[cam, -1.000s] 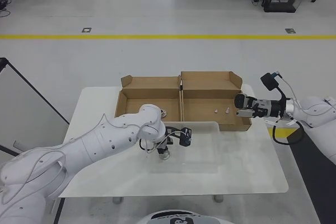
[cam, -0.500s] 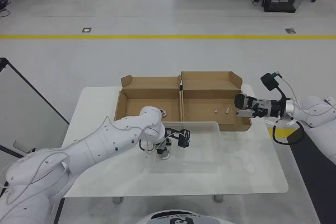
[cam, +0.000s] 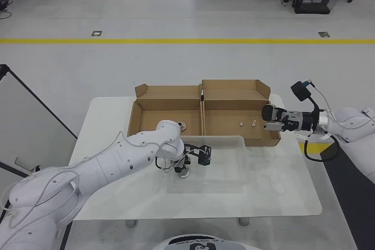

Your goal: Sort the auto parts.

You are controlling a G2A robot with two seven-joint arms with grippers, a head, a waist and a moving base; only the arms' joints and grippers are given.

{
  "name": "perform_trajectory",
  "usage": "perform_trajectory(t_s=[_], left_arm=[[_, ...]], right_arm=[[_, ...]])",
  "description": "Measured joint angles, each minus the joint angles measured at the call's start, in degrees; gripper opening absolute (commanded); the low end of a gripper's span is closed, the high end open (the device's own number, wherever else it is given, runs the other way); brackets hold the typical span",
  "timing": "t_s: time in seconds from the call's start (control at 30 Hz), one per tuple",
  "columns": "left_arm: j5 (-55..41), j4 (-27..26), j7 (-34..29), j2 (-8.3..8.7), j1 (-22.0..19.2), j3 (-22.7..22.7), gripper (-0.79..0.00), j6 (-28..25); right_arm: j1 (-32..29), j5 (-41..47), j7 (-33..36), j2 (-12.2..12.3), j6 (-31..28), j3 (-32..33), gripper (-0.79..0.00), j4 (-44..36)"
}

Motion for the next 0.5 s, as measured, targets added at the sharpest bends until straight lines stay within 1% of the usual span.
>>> perform_trajectory(t_s=[0.13, 0.17, 0.2, 0.27, 0.37, 0.5], left_arm=[[0.6, 0.4, 0.2, -0.09, 0.2, 0.0, -0.573, -0.2], [0.7, 0.5, 0.3, -0.13, 0.2, 0.0, -0.705, -0.3], [0.9, 0.5, 0.3, -0.15, 0.2, 0.0, -0.785, -0.3], [1.0, 0.7, 0.2, -0.21, 0.3, 0.0, -0.785, -0.2], [-1.8, 1.8, 0.5, -0.34, 0.0, 0.0, -0.785, -0.5], [-4.7, 0.6, 0.1, -0.39, -1.7, 0.0, -0.785, -0.1]], right_arm=[[0.0, 0.0, 0.0, 0.0, 0.0, 0.0, 0.000, 0.0], [0.0, 0.0, 0.0, 0.0, 0.0, 0.0, 0.000, 0.0], [0.0, 0.0, 0.0, 0.0, 0.0, 0.0, 0.000, 0.0], [0.0, 0.0, 0.0, 0.0, 0.0, 0.0, 0.000, 0.0], [0.0, 0.0, 0.0, 0.0, 0.0, 0.0, 0.000, 0.0], [0.0, 0.0, 0.0, 0.0, 0.0, 0.0, 0.000, 0.0]])
